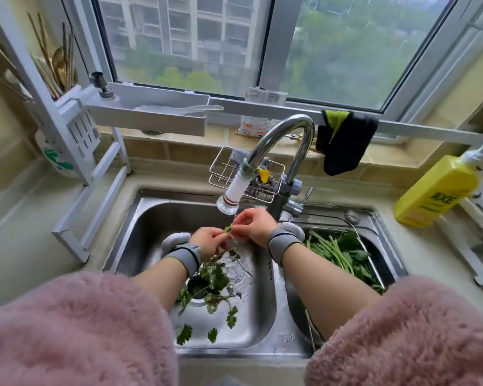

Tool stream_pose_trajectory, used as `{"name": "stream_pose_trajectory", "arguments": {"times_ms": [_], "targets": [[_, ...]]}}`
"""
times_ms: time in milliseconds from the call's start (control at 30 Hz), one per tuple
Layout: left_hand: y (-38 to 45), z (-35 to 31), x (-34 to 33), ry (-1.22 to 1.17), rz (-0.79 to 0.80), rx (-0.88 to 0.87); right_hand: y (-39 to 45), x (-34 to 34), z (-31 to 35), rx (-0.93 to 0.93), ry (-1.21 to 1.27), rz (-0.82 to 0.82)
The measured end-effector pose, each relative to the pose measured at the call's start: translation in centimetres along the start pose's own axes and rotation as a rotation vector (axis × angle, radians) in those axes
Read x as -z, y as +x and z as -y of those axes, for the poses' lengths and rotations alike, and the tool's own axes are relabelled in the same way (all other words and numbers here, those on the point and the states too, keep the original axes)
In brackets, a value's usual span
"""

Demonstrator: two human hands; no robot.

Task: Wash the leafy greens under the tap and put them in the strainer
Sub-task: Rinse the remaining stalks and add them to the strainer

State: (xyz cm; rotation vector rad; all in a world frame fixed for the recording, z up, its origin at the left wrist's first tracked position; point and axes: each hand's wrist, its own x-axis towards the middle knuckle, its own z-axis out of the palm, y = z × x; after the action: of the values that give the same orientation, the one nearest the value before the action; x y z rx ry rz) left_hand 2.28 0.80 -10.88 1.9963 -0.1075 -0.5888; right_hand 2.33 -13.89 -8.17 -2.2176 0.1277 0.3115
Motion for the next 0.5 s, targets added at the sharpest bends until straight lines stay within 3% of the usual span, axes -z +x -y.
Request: {"name": "stream_pose_trajectory", "arguments": {"times_ms": [200,333,500], "targets": [[-0.1,-0.1,0.6,-0.281,0.151,0.176,0.4,-0.4,-0.1,-0.038,0.206,-0.162],[0.2,-0.4,0.9,-0.413,0.121,0.154,0.4,-0.5,0.0,-0.035,0.076,-0.132],[0.4,-0.6,1.1,-0.379,0.129,0.124,0.3,-0.3,0.1,-0.028,0.151,-0.12]]}}
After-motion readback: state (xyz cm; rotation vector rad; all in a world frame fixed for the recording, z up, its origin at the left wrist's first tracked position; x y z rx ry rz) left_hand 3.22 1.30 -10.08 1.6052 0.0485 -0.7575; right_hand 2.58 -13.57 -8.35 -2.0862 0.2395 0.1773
